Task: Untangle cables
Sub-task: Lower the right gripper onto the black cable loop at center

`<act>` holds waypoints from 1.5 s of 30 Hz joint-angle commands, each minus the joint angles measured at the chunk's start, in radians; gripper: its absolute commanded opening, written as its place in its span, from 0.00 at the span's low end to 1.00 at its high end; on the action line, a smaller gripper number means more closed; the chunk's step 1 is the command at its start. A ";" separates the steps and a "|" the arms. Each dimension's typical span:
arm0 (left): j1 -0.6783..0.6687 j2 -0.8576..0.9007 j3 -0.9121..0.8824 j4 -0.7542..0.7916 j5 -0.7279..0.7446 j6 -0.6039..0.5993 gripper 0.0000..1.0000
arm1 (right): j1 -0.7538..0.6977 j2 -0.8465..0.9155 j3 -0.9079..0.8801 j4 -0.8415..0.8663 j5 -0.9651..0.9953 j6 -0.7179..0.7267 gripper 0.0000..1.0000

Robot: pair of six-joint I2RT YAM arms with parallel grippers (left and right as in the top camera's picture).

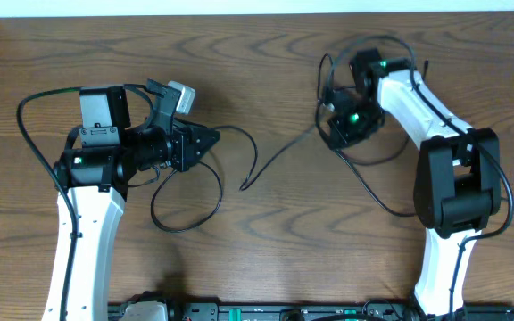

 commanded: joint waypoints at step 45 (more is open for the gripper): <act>-0.002 -0.001 0.001 -0.002 -0.003 0.005 0.45 | 0.055 -0.123 0.210 -0.227 0.406 0.293 0.63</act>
